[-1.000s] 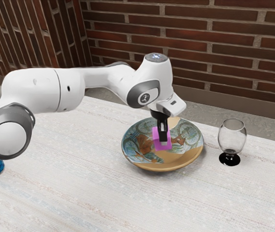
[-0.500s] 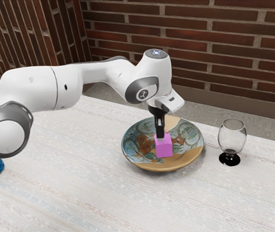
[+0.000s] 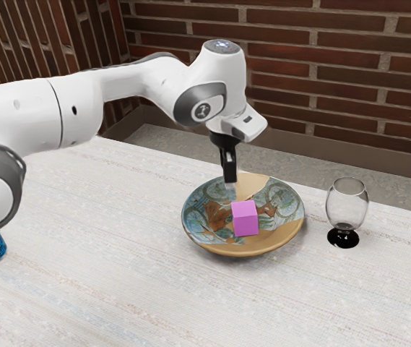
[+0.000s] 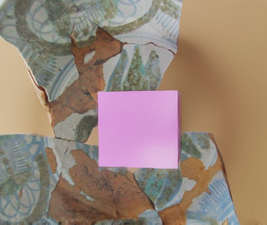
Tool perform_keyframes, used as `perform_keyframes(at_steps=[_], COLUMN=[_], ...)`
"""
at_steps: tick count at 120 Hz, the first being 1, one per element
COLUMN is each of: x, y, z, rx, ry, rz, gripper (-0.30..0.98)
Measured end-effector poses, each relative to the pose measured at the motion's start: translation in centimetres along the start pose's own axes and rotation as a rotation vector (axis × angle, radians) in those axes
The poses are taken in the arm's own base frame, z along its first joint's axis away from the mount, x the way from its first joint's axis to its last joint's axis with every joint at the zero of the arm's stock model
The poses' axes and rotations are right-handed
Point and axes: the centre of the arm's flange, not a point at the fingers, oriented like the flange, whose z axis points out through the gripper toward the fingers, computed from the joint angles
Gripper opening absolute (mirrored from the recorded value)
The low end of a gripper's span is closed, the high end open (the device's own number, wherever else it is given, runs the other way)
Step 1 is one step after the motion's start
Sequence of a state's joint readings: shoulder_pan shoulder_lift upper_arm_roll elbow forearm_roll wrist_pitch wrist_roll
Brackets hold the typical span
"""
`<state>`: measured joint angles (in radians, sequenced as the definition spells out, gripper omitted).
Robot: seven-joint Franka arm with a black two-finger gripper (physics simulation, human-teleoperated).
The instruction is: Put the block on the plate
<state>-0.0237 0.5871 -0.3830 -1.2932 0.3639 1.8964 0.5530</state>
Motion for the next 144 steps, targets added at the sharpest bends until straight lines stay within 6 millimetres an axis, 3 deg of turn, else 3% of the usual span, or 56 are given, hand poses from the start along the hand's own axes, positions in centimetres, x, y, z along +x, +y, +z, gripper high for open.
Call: perform_keyframes(at_steps=[16,44,70,96,108,126,144], x=[-1.1,-3.6,-9.1,-13.7,-17.2,-26.0,-32.3], y=[0.0,-0.5,-2.9,-4.4,-5.7,-8.1,-9.7], z=[-3.8,-8.3,-11.9,-13.6,-13.5,-14.3,-15.6], rx=[0.006,0.018,0.013,-0.01,-0.026,-0.046,-0.043], ry=[0.016,0.018,-0.01,-0.046,-0.076,-0.102,-0.119], rz=[-0.031,-0.1,-0.262,-0.421,-0.527,-0.742,-0.89], gripper=[0.68,0.69,0.69,0.69,0.69,0.69,0.69])
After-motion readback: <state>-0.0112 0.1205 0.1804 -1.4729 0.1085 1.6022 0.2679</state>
